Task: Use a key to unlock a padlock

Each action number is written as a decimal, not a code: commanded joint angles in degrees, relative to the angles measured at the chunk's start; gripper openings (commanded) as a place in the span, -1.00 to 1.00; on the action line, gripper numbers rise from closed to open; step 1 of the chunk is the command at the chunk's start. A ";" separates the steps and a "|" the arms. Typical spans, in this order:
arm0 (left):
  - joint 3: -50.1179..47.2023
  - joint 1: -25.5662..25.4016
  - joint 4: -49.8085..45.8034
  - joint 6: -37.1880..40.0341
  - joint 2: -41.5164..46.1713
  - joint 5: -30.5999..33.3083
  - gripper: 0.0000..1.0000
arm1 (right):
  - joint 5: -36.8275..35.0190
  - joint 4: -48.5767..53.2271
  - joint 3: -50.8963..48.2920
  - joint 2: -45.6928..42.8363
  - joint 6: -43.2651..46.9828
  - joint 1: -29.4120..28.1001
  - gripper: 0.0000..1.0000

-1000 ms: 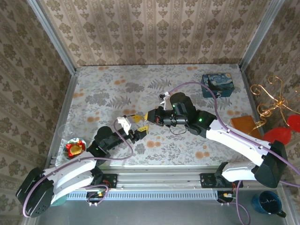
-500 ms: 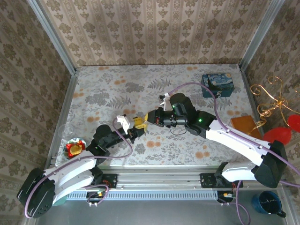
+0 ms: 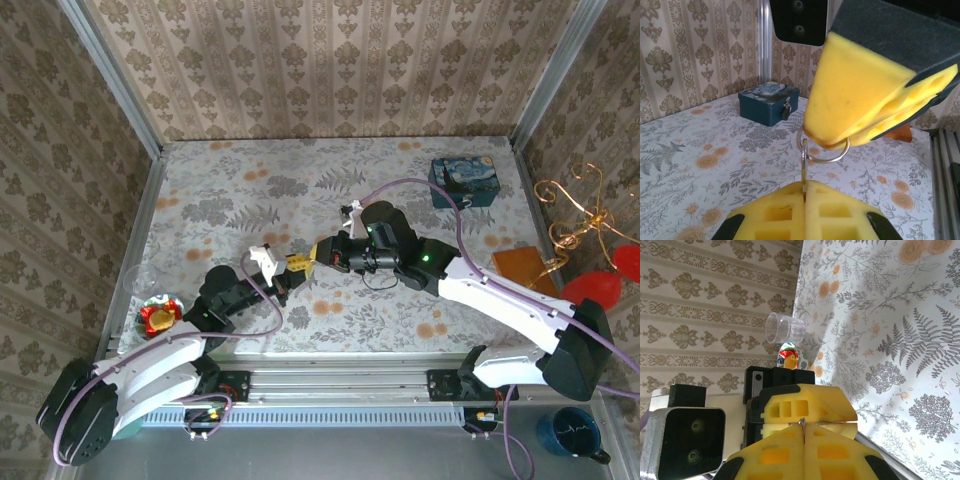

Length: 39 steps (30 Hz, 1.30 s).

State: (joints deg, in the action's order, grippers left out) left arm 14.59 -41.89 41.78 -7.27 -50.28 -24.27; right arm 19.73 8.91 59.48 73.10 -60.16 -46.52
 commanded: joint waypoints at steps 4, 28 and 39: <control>3.87 0.41 -4.90 1.69 1.26 -0.61 -1.00 | -2.06 0.30 -1.38 -1.27 1.38 0.78 -0.96; 35.00 -8.94 -56.24 22.88 -18.15 -4.65 -1.00 | 3.68 -15.24 -25.68 -23.74 58.59 5.05 -0.36; 34.66 -9.84 -57.34 24.88 -17.50 -5.72 -1.00 | 7.37 -14.28 -26.10 -18.77 61.42 4.29 -0.51</control>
State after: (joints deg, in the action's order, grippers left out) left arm 48.21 -51.35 -14.15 15.31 -68.93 -28.60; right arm 25.41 -4.58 34.02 53.80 -1.13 -41.91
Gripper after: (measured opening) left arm 0.056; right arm 0.245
